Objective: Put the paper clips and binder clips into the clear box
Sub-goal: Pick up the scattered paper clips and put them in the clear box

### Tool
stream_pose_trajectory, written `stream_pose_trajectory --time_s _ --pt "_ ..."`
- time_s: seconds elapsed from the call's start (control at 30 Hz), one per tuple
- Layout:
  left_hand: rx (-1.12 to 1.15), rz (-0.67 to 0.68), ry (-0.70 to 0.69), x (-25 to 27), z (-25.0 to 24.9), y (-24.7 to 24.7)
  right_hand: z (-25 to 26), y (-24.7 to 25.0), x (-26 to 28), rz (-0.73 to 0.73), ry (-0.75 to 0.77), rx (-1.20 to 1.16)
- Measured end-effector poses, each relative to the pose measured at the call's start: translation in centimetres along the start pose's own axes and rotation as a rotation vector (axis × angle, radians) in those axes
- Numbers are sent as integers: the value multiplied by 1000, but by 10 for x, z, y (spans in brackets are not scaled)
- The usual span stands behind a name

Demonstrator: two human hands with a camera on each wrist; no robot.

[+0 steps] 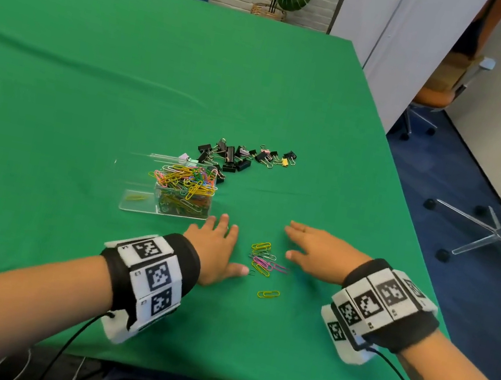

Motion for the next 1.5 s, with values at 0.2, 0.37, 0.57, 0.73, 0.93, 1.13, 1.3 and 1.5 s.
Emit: stream_pose_trajectory --time_s 0.2,0.37,0.57,0.73,0.93,1.13,1.3,1.5 --pt "99 -58 -355 1 -46 6 -25 -12 17 -99 -154 -59" --pt "249 -399 -363 5 -32 49 3 -7 6 -70 9 -187" --pt "144 -170 -195 -5 -20 29 14 -15 -7 -16 10 -136" --pt "175 -144 -164 -19 -34 26 17 -13 -9 -106 2 -254" --pt "288 -122 -164 -28 -34 30 21 -13 -7 -112 -7 -238" --pt "409 -74 -153 -35 -31 24 25 -16 -4 -82 16 -181" --pt "391 -101 -180 -32 -34 25 29 -19 -2 -72 23 -87" --pt "470 -89 -175 -28 -34 22 27 -22 2 -85 -2 -112"
Point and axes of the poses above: each hand's wrist, its own x-axis away from the middle knuckle, its own y-axis out of the back of the hand, z = x × y, the point moved 9 cm from there along -x, towards the middle knuckle, and after that the axes turned 6 degrees about -y, right-handed, at the moved point
